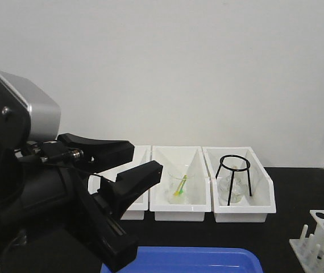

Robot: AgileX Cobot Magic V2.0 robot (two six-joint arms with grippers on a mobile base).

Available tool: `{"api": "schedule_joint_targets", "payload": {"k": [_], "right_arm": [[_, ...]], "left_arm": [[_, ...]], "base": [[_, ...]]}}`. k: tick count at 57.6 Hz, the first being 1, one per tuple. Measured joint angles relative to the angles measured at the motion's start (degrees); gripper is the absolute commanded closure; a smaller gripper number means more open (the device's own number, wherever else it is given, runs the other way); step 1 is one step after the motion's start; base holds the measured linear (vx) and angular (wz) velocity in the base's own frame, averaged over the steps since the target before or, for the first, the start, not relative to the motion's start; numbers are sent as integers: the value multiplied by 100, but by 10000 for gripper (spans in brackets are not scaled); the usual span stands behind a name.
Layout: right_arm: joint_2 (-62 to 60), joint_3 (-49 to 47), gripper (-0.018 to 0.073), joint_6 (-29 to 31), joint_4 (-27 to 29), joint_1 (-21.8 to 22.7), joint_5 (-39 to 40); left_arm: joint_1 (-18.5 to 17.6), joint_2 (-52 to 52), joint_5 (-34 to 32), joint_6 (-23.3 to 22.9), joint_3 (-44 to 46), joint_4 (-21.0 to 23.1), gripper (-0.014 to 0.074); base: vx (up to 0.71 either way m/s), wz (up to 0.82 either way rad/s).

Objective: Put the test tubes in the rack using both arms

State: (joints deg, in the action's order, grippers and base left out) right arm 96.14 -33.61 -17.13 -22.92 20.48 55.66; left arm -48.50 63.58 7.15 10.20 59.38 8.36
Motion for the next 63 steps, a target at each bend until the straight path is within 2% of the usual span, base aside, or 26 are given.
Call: {"api": "schedule_joint_targets", "payload": {"k": [11,18,23,30,38,41,48,52,58,63], "right_arm": [[-825,0,81,-4,267,0,92],[-1557,0,103,-77,287,0,-186],[-2209,0,178,-469,142,0,-761],[-3138,0,354,-1211,-435,0,-1715],[-4029,0,568,-2646,-1954,-23,-2659],[-4290,0,573,-3373,-2785,-111,-2923],[-4810,0,568,-5062,-4942,-486,-2937],[-4976,0,568,-5998,-5974,-677,-2726],[-5130,0,568,-7203,-7124,-874,-2290],[-5173,0,568,-7761,-7559,-997,-2072]], "left_arm": [[0,0,0,0,0,0,204],[0,0,8,0,0,0,214],[0,0,57,-42,0,0,264],[0,0,178,-194,0,0,394],[127,0,555,-245,0,-133,555],[277,0,772,-284,0,-200,621],[776,0,1305,-506,0,-312,618],[1053,0,1603,-555,0,-343,617],[1438,-100,2046,-567,-8,-524,617],[1783,-326,2155,-586,-170,-610,617]], "base": [[0,0],[0,0],[0,0],[0,0],[0,0],[0,0],[0,0],[0,0],[0,0],[0,0]]}}
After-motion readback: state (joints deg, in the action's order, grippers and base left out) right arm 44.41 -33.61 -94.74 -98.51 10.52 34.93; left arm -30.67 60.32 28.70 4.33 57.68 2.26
